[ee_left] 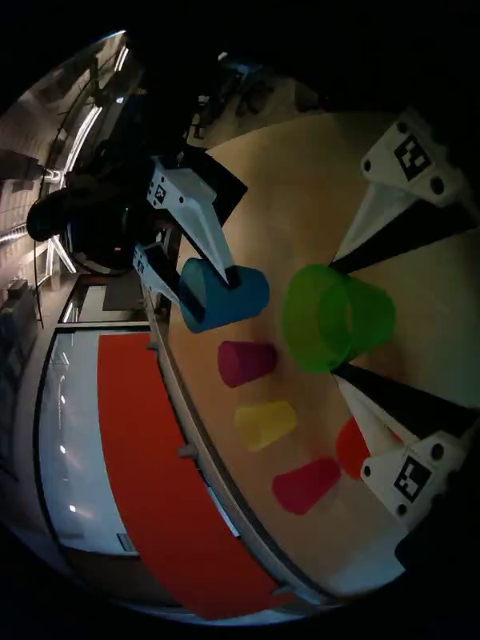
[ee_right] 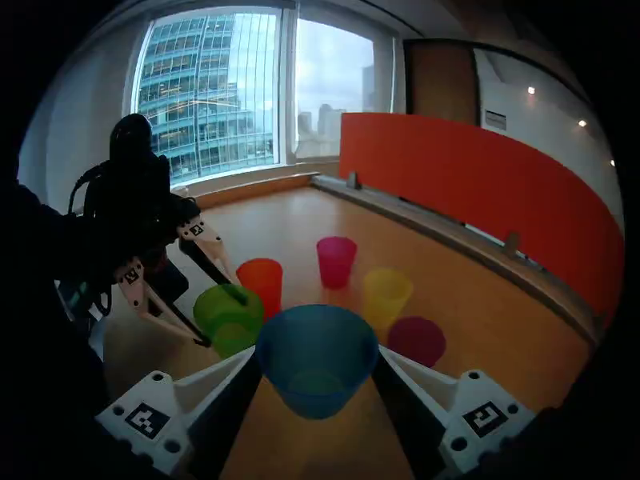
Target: Pour water
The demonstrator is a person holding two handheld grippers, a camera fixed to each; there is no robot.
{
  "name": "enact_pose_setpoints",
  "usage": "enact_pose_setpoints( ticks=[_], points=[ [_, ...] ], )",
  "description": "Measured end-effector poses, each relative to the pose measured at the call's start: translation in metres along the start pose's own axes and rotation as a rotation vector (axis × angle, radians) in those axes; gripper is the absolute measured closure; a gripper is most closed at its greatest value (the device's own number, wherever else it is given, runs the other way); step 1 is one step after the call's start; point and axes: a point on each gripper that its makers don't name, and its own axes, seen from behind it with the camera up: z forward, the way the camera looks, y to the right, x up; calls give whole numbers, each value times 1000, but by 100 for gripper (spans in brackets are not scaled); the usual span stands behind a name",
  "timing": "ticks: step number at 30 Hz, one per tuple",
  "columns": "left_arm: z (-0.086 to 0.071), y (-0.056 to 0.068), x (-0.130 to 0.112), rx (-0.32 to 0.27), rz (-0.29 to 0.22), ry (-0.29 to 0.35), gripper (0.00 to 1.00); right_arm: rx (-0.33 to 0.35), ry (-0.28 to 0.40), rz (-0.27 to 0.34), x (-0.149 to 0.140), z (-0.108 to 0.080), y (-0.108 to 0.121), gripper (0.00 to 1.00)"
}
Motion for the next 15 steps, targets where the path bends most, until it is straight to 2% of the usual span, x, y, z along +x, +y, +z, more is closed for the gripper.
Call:
enact_pose_setpoints(
  ticks=[15],
  points=[
    [8,-1,-21,-13,19,-61,18,-3,-44,11,-29,9,0,8]
  ],
)
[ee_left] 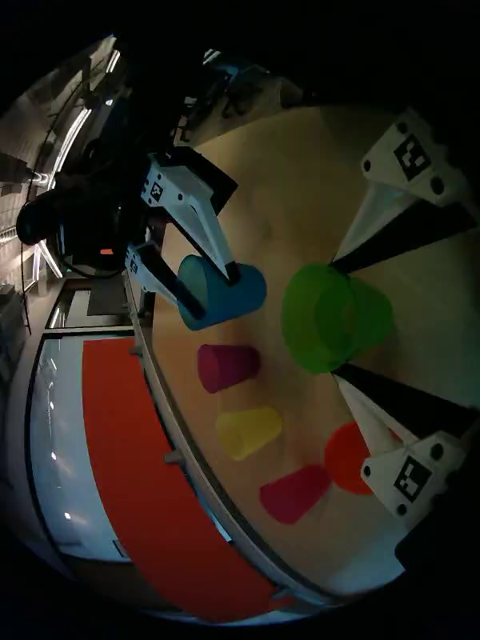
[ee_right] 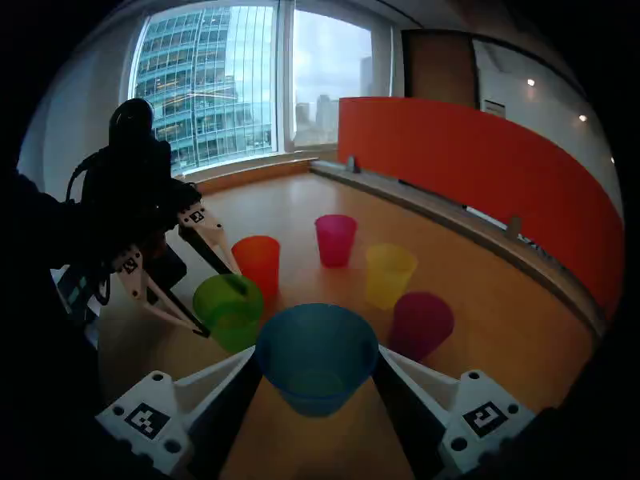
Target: Pour water
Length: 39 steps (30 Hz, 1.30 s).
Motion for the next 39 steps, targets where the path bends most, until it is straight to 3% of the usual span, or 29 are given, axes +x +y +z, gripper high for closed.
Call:
enact_pose_setpoints(
  ticks=[39],
  points=[
    [-1,-2,-22,15,-19,-4,16,-5,-46,-6,-25,9,-10,8]
  ],
)
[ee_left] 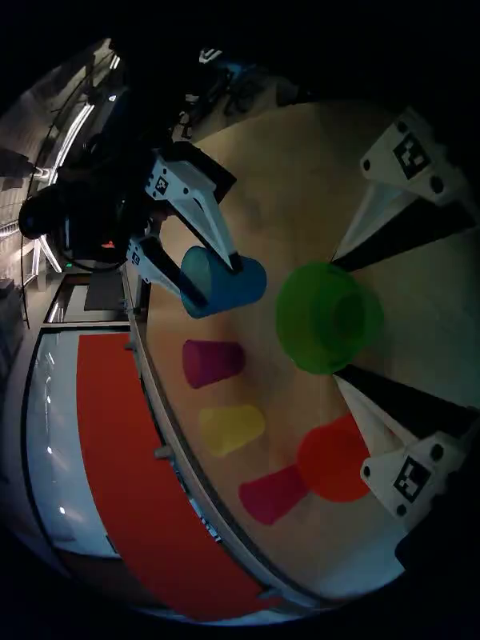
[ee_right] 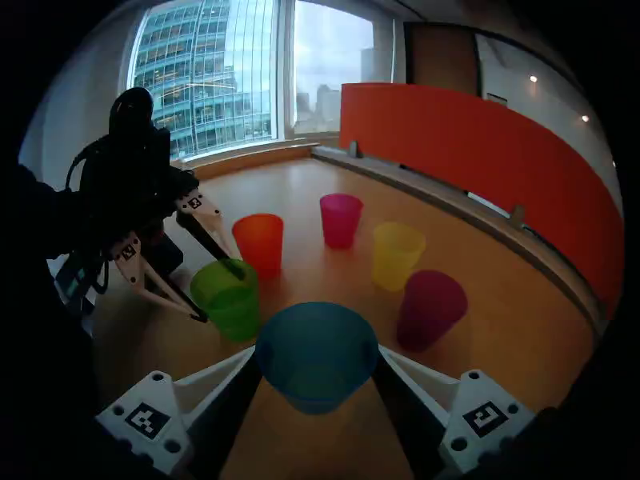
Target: Pour water
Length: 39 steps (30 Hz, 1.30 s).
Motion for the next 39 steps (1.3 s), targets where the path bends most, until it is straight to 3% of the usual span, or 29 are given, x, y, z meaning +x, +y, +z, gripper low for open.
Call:
enact_pose_setpoints(
  ticks=[8,39],
  points=[
    [2,-5,-4,19,16,-14,9,0,-2,2,-2,0,-1,8],
    [-21,-4,-24,49,-57,-27,9,-2,-29,26,-33,13,-7,8]
  ],
)
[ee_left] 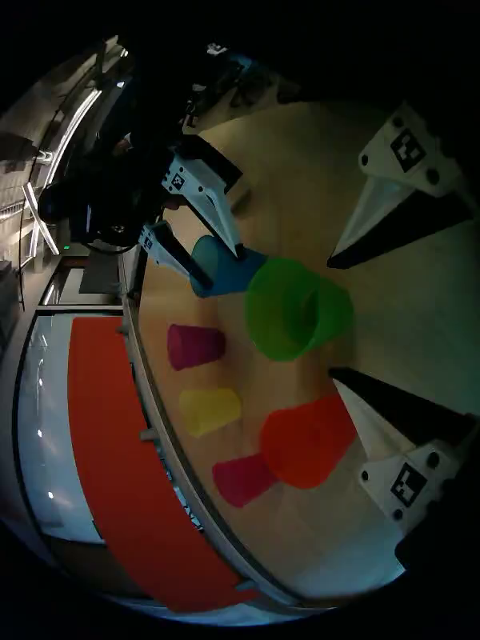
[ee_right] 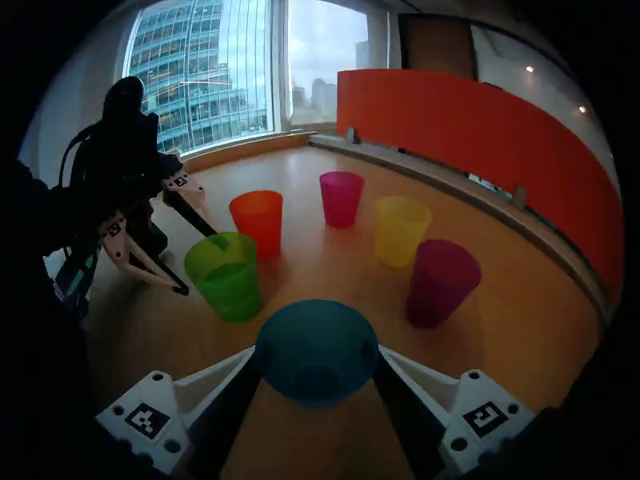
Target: Pour water
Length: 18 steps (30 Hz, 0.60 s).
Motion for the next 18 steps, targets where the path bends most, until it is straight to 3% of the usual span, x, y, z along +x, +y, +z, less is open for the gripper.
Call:
enact_pose_setpoints(
  ticks=[13,18],
  points=[
    [-5,2,-3,4,-10,-3,9,-19,-16,6,-8,0,1,8],
    [-8,3,-4,4,-17,-4,9,-29,-25,20,-11,-1,2,1]
  ],
)
